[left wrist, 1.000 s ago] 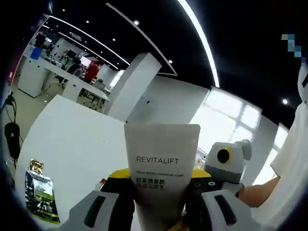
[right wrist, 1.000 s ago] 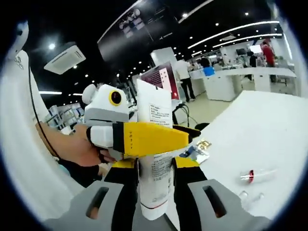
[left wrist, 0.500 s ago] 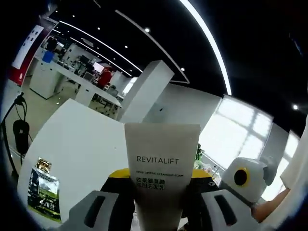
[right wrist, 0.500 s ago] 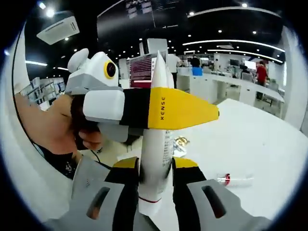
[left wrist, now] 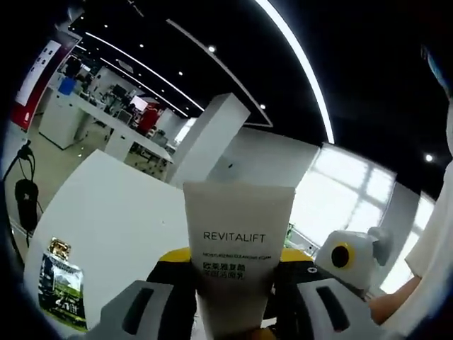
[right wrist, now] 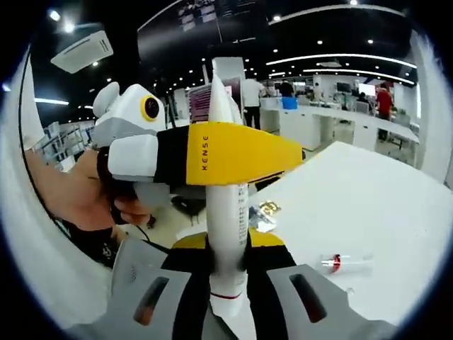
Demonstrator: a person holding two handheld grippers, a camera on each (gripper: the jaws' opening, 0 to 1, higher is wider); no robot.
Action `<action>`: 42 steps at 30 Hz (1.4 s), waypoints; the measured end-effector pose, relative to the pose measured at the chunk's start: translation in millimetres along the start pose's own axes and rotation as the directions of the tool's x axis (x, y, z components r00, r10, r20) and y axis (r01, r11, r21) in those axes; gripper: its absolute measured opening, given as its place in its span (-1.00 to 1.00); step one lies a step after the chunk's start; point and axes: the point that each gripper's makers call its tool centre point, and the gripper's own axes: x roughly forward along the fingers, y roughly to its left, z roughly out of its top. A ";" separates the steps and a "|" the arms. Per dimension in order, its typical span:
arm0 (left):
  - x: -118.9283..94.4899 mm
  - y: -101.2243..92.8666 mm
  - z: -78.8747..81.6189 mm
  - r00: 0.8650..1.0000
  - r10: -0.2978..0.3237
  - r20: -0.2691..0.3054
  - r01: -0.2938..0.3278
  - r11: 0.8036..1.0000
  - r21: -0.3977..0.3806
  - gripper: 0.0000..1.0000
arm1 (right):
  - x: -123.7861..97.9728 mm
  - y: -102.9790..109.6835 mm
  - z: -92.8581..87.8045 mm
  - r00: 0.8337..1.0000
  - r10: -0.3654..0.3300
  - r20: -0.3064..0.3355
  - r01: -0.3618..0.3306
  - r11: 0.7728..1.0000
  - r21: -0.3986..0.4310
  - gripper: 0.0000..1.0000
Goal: Arrange the skincare products in the storage area until every visible bottle or jar stands upright without overlapping.
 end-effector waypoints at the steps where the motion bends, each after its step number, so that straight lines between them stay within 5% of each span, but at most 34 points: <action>1: -0.2 -0.8 -0.3 1.000 -0.019 -0.002 0.019 1.000 -0.006 -0.15 | -0.8 -1.2 0.7 1.000 0.006 -0.001 -0.006 1.000 0.002 -0.70; 3: -1.8 -5.7 1.1 0.997 -0.078 -0.011 0.078 0.995 -0.061 -0.15 | -3.7 1.7 1.9 0.998 0.061 0.005 -0.061 0.997 0.050 -0.70; 9: -3.4 -27.7 5.9 0.969 -0.237 -0.064 0.239 0.970 0.031 -0.25 | -19.7 11.2 15.0 0.972 0.211 0.107 -0.225 0.965 0.136 -0.71; 13: -5.6 -40.6 4.2 0.941 -0.315 -0.121 0.323 0.945 0.046 -0.33 | -29.1 17.6 18.7 0.932 0.327 0.156 -0.347 0.929 0.129 -0.71; 16: -8.4 -50.4 4.7 0.918 -0.373 -0.136 0.382 0.923 0.044 -0.39 | -37.6 26.3 23.9 0.889 0.417 0.189 -0.446 0.881 0.155 -0.71; 21: -10.8 -63.6 4.8 0.884 -0.446 -0.138 0.454 0.890 0.033 -0.45 | -47.5 33.4 28.2 0.853 0.476 0.212 -0.511 0.844 0.160 -0.71; 26: -13.7 -77.3 -5.0 0.844 -0.503 -0.187 0.515 0.857 0.017 -0.50 | -52.2 46.3 33.8 0.794 0.557 0.243 -0.599 0.785 0.157 -0.70; 35: -19.1 -83.4 1.1 0.822 -0.549 -0.151 0.554 0.833 -0.013 -0.58 | -56.6 53.7 38.8 0.744 0.612 0.269 -0.664 0.725 0.184 -0.67; 42: -19.8 -85.5 0.7 0.818 -0.562 -0.119 0.564 0.826 -0.023 -0.61 | -59.1 56.8 37.5 0.725 0.645 0.242 -0.687 0.703 0.185 -0.64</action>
